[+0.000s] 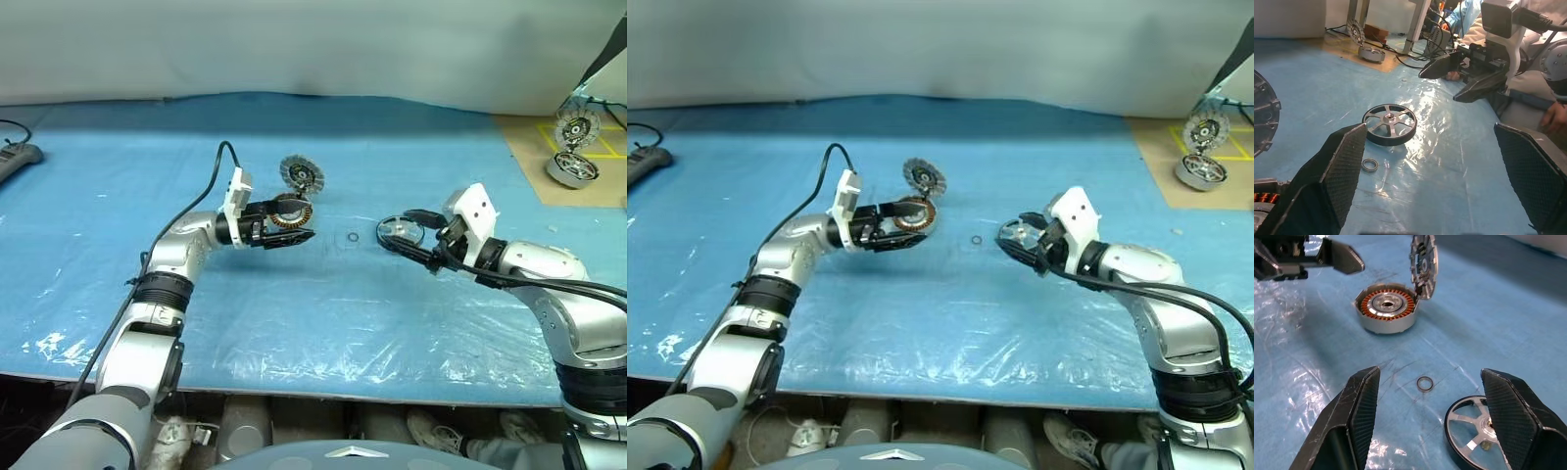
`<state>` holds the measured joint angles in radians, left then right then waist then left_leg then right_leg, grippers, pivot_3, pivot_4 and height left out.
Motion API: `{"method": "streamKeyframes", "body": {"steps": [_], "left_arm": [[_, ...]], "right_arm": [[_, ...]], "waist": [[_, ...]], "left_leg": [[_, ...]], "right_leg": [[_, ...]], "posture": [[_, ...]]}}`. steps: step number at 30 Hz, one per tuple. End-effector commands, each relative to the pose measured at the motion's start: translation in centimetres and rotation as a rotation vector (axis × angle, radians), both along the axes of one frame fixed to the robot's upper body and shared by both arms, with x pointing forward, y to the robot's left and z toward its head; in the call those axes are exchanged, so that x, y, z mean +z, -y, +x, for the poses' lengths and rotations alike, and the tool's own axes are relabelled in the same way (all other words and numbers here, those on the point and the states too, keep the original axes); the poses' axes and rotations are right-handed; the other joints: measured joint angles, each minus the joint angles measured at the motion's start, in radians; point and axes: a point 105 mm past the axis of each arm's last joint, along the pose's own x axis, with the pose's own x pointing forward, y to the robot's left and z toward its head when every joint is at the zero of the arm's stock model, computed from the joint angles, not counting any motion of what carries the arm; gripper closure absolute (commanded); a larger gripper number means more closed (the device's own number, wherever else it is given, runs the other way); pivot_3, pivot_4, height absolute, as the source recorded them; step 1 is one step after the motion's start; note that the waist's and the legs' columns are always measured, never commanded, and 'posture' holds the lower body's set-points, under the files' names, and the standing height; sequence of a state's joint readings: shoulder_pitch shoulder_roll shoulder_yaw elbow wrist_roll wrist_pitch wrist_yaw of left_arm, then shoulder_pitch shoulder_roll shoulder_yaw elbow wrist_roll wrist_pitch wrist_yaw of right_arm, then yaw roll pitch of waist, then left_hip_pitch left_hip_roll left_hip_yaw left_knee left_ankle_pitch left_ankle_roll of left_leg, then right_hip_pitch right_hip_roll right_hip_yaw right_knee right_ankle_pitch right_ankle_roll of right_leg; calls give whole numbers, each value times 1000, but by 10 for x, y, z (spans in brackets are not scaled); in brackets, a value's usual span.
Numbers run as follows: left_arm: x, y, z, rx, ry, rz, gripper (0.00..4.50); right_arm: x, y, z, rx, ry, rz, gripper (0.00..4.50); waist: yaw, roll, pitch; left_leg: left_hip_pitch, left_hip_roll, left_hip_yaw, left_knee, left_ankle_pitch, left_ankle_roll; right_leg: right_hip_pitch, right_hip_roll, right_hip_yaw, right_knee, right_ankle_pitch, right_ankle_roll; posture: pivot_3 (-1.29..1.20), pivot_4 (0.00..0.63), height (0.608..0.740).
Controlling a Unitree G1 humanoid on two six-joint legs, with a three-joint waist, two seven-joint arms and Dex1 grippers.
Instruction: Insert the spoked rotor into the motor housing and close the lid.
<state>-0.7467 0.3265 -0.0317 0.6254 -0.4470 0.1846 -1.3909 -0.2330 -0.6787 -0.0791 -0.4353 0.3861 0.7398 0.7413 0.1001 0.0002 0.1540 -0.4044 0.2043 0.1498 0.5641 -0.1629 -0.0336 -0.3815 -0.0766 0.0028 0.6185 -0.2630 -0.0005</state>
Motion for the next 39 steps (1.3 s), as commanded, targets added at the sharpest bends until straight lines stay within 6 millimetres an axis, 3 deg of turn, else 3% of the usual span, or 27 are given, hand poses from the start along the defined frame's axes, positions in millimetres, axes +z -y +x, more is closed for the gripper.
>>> {"method": "streamKeyframes", "body": {"steps": [1,11,16,25,32,36,39], "left_arm": [[11,-8,8,25,56,7,48],[-8,-31,15,125,39,63,48],[-11,-38,29,210,88,154,48],[-10,-33,35,167,139,259,48],[3,-28,32,109,43,141,48],[9,-28,26,59,24,97,48],[-2,-29,22,69,46,136,48]], "right_arm": [[7,-2,-1,19,48,-31,1019],[0,-18,11,6,81,-36,1019],[-2,-23,13,11,82,-34,1019],[-9,-24,14,4,74,-35,1019],[-25,-23,-12,73,-7,-63,1019],[-18,-13,-10,39,15,-56,1019],[-16,-10,-6,13,34,-56,1019]], "waist": [[0,0,0],[-2,0,0],[2,0,0],[5,-1,1],[9,-2,2],[9,-3,2],[8,-3,2]], "left_leg": [[0,0,0,0,0,0],[0,0,0,0,0,0],[-1,0,0,0,0,0],[-1,0,0,-1,0,0],[-1,0,0,-1,0,0],[0,0,0,-1,0,0],[0,0,0,-1,0,0]], "right_leg": [[0,0,0,0,0,0],[-1,0,0,0,0,0],[-1,0,0,0,0,0],[-1,0,-1,0,0,1],[-1,0,-1,-1,0,1],[-1,0,-1,0,0,1],[-1,0,-1,0,0,0]], "posture": [[0,150,740],[0,150,740],[0,150,740],[0,150,740],[0,150,740],[0,150,740],[0,150,740]]}}
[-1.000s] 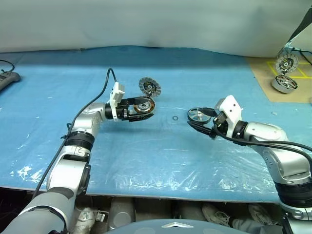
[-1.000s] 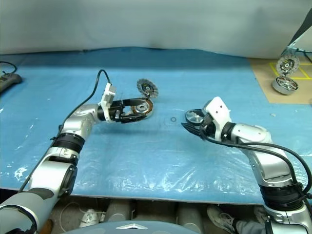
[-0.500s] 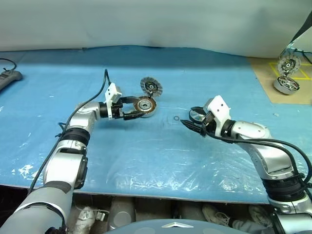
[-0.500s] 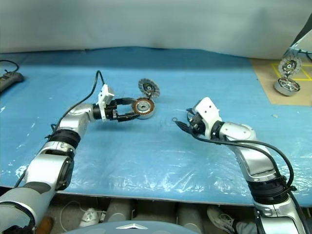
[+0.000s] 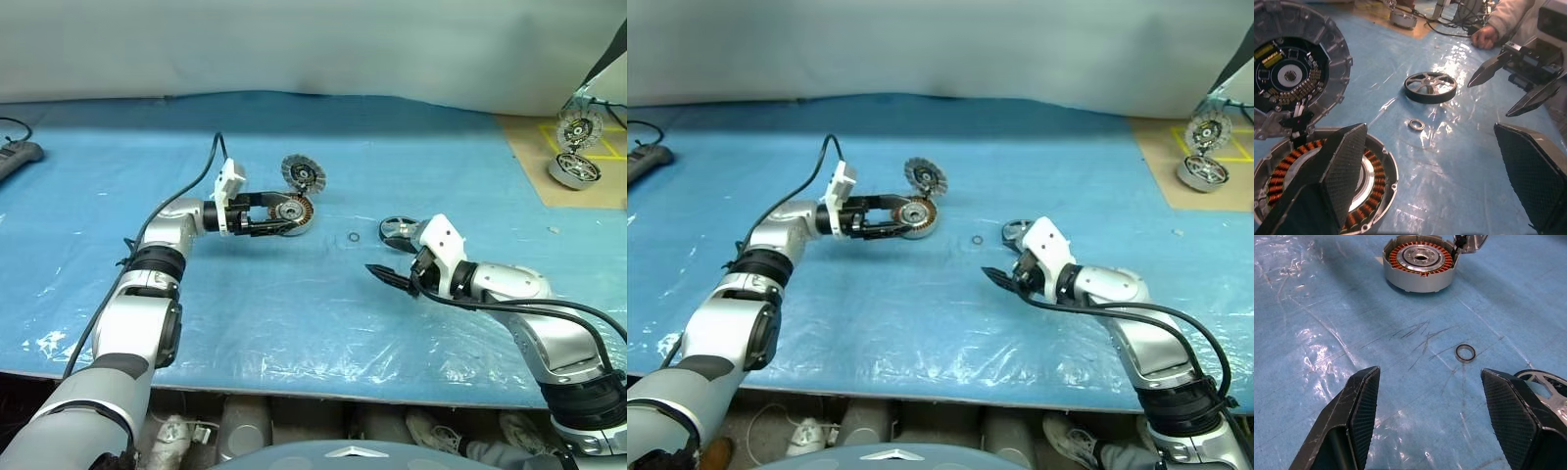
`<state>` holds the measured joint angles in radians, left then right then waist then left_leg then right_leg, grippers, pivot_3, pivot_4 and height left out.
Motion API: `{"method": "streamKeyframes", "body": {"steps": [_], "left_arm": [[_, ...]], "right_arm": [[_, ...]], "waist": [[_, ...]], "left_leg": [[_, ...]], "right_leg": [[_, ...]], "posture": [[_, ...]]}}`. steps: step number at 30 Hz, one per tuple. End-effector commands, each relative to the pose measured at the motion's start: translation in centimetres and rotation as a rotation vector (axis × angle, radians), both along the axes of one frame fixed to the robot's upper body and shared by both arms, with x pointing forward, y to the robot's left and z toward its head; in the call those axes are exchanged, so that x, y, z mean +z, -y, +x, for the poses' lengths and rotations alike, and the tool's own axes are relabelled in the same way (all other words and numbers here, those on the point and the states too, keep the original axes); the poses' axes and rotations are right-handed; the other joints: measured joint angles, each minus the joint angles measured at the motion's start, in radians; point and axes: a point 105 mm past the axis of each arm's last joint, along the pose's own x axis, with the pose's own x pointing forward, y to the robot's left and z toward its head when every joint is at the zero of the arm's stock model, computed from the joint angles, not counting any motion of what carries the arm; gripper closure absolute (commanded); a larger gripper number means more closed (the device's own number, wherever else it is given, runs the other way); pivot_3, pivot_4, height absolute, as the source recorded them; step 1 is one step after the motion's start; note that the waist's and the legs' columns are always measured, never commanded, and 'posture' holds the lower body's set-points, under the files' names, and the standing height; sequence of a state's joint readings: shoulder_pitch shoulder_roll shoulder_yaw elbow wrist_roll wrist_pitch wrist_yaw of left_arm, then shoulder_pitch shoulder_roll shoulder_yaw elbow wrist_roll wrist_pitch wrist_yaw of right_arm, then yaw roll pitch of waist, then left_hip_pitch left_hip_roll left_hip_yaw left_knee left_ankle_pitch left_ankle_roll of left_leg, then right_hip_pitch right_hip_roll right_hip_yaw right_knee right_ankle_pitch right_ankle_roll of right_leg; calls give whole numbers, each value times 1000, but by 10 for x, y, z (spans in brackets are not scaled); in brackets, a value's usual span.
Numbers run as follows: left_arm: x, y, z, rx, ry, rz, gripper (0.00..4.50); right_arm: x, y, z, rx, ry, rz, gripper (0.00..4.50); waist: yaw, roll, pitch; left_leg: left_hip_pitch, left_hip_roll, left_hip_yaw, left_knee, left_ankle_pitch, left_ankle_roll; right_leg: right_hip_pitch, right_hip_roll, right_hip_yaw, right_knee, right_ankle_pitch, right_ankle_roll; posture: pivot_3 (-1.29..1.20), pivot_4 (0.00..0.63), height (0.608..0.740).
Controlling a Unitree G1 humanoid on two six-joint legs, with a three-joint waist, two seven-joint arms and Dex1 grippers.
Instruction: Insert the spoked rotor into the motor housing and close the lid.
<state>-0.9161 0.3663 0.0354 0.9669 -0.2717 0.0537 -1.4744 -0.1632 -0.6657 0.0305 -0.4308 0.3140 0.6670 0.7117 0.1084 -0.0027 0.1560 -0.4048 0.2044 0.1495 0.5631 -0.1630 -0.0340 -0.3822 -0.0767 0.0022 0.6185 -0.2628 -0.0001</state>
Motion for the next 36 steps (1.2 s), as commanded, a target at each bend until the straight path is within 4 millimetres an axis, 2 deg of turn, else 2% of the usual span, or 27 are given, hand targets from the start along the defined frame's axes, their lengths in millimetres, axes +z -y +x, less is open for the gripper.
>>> {"method": "streamKeyframes", "body": {"steps": [1,8,14,20,22,25,28,30,36], "left_arm": [[0,-3,-2,22,56,10,48],[-9,-4,-7,25,66,29,48],[-11,-8,-2,69,57,61,48],[-15,3,10,118,95,135,48],[-11,10,13,93,111,157,48],[-3,19,22,100,135,204,48],[-11,23,27,100,94,312,48],[-16,23,27,74,126,409,48],[-13,25,26,3,134,525,48]], "right_arm": [[17,1,3,-18,78,13,1019],[19,1,1,-14,72,20,1019],[17,0,0,-8,61,20,1019],[16,0,1,-25,62,20,1019],[15,0,1,-36,64,21,1019],[14,1,0,-49,57,24,1019],[12,1,0,-70,59,23,1019],[11,2,-1,-85,58,29,1019],[8,5,-6,-123,56,34,1019]], "waist": [[-1,0,0],[-1,-1,0],[-1,-1,0],[1,-1,0],[1,-1,0],[2,-1,1],[2,-1,1],[1,-1,1],[1,-2,1]], "left_leg": [[0,0,0,0,0,0],[-1,0,0,-1,0,0],[0,0,0,0,0,0],[-1,0,0,0,0,0],[-1,0,0,0,0,0],[-1,0,0,0,0,0],[-1,0,0,0,0,0],[-1,-1,0,-1,0,0],[-1,-1,-1,-1,0,0]], "right_leg": [[0,0,0,0,0,0],[-1,0,0,-1,0,0],[0,0,0,0,0,0],[0,0,0,-1,0,0],[0,0,0,0,0,0],[0,0,-1,0,0,0],[0,0,0,-1,0,0],[0,0,0,-1,0,0],[0,0,-1,-1,0,0]], "posture": [[0,150,740],[0,150,740],[0,150,740],[0,150,740],[0,150,740],[0,150,740],[0,150,740],[0,150,740],[0,150,740]]}}
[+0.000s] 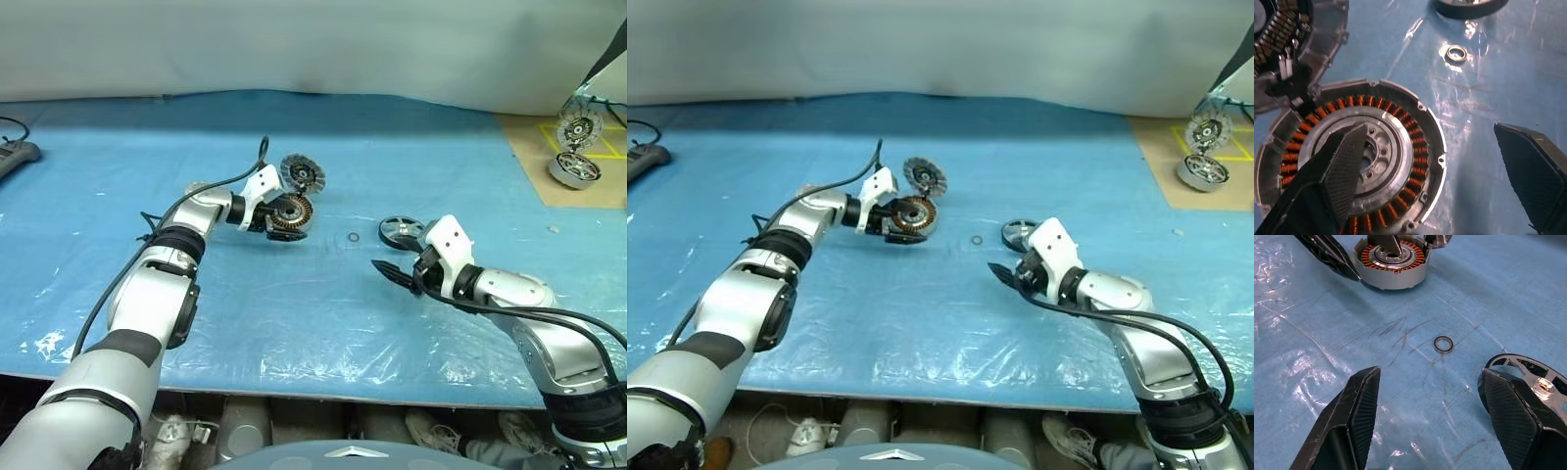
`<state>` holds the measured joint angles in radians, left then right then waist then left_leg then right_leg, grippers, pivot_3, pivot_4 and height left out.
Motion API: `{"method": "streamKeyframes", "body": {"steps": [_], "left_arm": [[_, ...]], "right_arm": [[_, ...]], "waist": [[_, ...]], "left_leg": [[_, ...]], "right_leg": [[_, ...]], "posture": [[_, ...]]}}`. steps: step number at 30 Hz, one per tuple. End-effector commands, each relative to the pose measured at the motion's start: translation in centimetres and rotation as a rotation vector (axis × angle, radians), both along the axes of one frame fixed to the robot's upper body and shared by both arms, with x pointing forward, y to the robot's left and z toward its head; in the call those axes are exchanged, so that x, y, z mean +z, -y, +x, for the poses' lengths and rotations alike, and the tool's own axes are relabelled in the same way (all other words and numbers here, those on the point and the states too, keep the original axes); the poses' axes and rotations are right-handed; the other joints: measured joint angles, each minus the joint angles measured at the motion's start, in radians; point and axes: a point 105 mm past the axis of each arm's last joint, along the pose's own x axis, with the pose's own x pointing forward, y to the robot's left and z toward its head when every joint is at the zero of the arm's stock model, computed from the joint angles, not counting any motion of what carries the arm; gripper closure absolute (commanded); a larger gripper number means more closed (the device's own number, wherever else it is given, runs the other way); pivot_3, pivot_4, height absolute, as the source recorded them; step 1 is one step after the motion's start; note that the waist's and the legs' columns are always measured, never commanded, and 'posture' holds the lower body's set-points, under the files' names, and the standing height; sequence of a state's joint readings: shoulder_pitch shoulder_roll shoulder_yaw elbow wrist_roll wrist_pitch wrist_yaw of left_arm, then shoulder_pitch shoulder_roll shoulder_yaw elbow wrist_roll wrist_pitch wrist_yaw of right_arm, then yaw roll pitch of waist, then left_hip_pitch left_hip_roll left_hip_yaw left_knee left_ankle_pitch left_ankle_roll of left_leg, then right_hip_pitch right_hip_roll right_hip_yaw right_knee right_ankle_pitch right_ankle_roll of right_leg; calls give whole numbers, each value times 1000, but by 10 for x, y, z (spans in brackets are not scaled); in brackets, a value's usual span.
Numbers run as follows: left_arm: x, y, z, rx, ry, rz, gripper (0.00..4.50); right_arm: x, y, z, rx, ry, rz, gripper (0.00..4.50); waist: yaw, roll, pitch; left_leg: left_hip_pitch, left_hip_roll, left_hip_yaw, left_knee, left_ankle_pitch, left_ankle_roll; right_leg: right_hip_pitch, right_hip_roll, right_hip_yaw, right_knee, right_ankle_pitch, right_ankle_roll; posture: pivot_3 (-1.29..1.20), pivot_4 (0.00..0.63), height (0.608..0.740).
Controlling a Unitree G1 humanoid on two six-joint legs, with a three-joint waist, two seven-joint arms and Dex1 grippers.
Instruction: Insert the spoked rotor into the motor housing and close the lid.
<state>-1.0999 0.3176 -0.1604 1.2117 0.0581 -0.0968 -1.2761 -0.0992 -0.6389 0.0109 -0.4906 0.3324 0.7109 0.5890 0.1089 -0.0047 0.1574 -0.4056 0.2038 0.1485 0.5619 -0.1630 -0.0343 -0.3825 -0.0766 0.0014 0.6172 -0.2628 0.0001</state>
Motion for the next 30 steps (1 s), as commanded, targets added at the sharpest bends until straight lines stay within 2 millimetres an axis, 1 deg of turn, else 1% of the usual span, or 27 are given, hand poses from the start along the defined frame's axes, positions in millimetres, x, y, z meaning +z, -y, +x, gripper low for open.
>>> {"method": "streamKeyframes", "body": {"steps": [1,5,13,17,25,28,30], "left_arm": [[17,1,3,-53,50,64,48],[21,0,9,-27,82,104,48],[15,-5,6,-58,60,173,48],[9,-9,3,-77,50,213,48],[-8,-8,2,-74,52,288,48],[-13,-4,0,-99,76,312,48],[-17,-5,1,-90,86,341,438]], "right_arm": [[14,0,-3,-15,58,13,1019],[11,-1,-5,-28,57,14,1019],[8,0,-8,-47,49,14,1019],[7,1,-7,-55,49,13,1019],[6,0,-4,-56,54,9,1019],[6,0,-3,-56,53,9,1019],[5,-1,-3,-59,53,9,1019]], "waist": [[1,0,0],[3,0,0],[9,0,0],[12,0,0],[13,0,0],[14,0,0],[15,0,0]], "left_leg": [[0,0,0,0,0,0],[1,0,0,0,0,0],[1,0,0,0,0,0],[1,0,0,0,0,0],[2,0,0,0,0,0],[4,0,0,0,0,0],[5,0,0,0,0,0]], "right_leg": [[0,0,0,0,0,0],[1,0,0,0,0,0],[1,0,0,0,0,0],[1,0,0,0,0,0],[2,0,0,0,0,0],[4,0,0,0,0,0],[6,0,0,0,0,0]], "posture": [[0,150,740],[0,150,740],[0,150,740],[0,150,740],[0,150,740],[0,150,740],[0,150,740]]}}
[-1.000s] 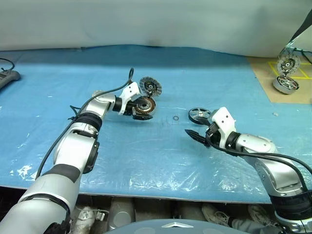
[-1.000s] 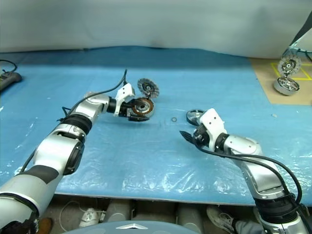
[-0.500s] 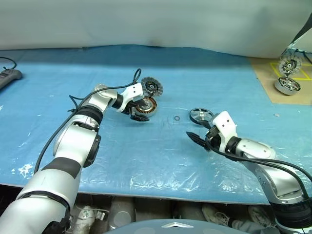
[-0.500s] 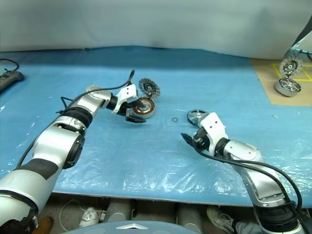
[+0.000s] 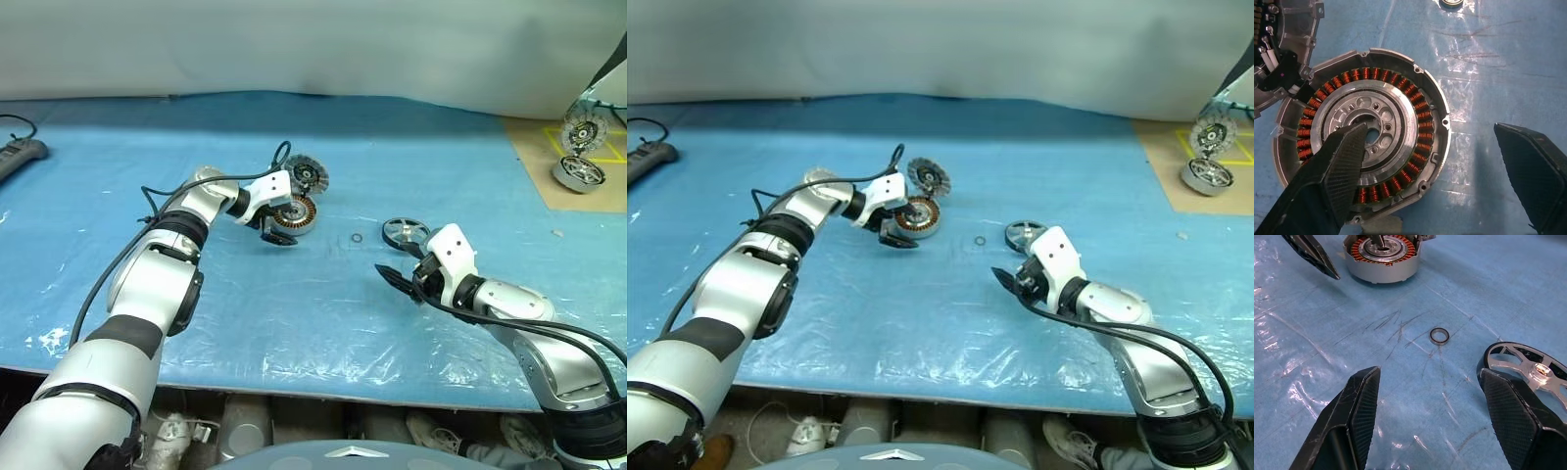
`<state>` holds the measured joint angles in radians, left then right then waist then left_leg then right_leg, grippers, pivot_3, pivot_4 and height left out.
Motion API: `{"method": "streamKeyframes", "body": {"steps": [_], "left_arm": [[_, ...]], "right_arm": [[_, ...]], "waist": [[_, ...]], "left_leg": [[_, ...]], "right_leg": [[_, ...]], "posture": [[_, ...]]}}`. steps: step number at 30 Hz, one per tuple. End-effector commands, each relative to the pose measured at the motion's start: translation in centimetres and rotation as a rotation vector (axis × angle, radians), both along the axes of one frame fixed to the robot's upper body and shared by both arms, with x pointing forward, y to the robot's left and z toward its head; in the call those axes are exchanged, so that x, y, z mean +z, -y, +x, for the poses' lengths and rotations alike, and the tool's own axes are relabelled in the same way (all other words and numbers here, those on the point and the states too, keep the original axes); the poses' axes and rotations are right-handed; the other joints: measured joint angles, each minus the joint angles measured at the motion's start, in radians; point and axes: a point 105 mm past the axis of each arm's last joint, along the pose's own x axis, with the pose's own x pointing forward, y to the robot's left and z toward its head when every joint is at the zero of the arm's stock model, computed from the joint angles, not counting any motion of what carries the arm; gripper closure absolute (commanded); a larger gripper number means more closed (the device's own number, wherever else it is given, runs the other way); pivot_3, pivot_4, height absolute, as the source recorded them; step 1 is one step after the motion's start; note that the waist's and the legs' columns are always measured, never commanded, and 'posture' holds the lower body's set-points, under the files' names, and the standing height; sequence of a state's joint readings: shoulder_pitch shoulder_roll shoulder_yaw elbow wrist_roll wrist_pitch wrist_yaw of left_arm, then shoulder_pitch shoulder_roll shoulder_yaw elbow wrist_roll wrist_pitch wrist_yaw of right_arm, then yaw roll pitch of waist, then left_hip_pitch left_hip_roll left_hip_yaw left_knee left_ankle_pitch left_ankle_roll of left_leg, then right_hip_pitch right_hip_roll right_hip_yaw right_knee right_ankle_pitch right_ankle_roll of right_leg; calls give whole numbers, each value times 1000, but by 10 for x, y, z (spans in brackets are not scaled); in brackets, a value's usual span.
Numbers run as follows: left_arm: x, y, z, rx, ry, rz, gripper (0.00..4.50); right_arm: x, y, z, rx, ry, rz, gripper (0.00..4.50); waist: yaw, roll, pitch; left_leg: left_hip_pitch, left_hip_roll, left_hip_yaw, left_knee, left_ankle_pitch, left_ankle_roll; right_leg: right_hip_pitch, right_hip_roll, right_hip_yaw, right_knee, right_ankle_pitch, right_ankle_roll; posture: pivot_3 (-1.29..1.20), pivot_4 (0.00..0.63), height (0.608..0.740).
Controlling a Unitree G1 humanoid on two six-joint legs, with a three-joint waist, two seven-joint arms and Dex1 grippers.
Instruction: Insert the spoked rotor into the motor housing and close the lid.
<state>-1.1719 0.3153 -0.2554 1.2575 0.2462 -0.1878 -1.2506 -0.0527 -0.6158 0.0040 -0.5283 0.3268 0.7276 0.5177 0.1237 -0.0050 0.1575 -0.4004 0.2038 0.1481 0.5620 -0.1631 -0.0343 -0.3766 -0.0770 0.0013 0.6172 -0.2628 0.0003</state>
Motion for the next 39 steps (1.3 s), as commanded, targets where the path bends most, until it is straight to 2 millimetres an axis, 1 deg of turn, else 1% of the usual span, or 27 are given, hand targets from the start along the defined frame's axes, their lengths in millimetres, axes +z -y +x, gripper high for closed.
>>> {"method": "streamKeyframes", "body": {"steps": [1,3,4,5,7,9,12,15,19,21,24,27,29,32,34,39], "left_arm": [[-17,-6,-2,11,-8,83,638],[-19,-6,1,39,11,90,1315],[-21,-7,0,26,18,112,1632],[-23,-8,-2,4,16,131,1632],[-27,-7,-8,-37,-23,143,2151],[-28,-7,-11,-59,-47,152,2567],[-31,-8,-14,-68,-76,163,2567],[-33,-12,-24,-123,-143,175,2567],[-28,-18,-35,-182,-223,178,2567],[-25,-17,-42,-184,-304,134,2567],[-28,-22,-48,-175,-333,141,2567],[-29,-20,-54,-141,-355,121,2567],[-28,-12,-61,-97,-374,77,2567],[-29,1,-57,48,-292,30,2567],[-28,6,-63,92,-276,14,2567],[-33,7,-72,163,-297,-1,2567]], "right_arm": [[10,-4,1,9,52,4,1019],[9,-4,1,9,52,1,1019],[9,-5,0,9,51,1,1019],[9,-5,0,8,52,1,1019],[9,-4,-1,6,52,1,1019],[9,-2,-1,-4,55,-3,1019],[9,-2,0,-11,57,-5,1019],[9,-3,0,-11,58,-4,1019],[7,-5,-1,-10,55,3,1019],[6,-6,-2,-7,51,5,1019],[6,-7,-2,-1,48,11,1019],[6,-8,-2,6,45,17,1019],[5,-9,-2,8,43,16,1019],[4,-10,-1,13,41,15,1019],[3,-11,-1,15,39,14,1019],[3,-12,-1,23,35,11,1019]], "waist": [[1,0,0],[0,0,0],[0,0,0],[0,0,0],[0,0,0],[0,1,0],[0,1,0],[0,1,-1],[0,1,-1],[-1,1,-1],[-1,1,-1],[-2,2,-1],[-3,3,-2],[-3,7,-4],[2,10,-6],[-2,10,-6]], "left_leg": [[1,0,0,0,0,0],[3,0,0,0,0,0],[4,0,0,0,0,0],[5,0,0,0,0,0],[7,0,0,-1,0,0],[8,0,0,-2,0,0],[9,0,0,-5,0,0],[9,0,1,-8,0,0],[10,-1,1,-13,0,0],[11,-1,2,-15,0,0],[12,-1,2,-16,0,0],[14,0,2,-16,0,0],[15,1,3,-16,0,0],[15,1,4,-17,0,0],[15,0,5,-17,0,0],[15,-1,5,-17,0,0]], "right_leg": [[1,0,0,0,0,0],[3,0,0,0,0,0],[4,0,0,0,0,0],[5,0,0,-1,0,0],[6,0,0,-1,0,0],[7,0,1,-2,0,0],[9,0,0,-5,0,0],[9,-1,0,-9,0,0],[9,-1,0,-11,0,0],[9,-1,0,-12,-1,0],[9,-1,1,-12,-1,-1],[9,-1,1,-12,-1,-1],[10,-1,1,-12,-1,-1],[10,-3,2,-12,-2,-2],[11,-4,1,-12,-5,-5],[11,-5,1,-12,-5,-5]], "posture": [[0,150,740],[0,150,740],[0,150,740],[0,150,740],[0,150,740],[0,150,740],[0,150,740],[0,150,740],[0,150,740],[0,150,740],[0,150,740],[0,150,740],[0,150,740],[0,150,740],[0,150,740],[0,150,740]]}}
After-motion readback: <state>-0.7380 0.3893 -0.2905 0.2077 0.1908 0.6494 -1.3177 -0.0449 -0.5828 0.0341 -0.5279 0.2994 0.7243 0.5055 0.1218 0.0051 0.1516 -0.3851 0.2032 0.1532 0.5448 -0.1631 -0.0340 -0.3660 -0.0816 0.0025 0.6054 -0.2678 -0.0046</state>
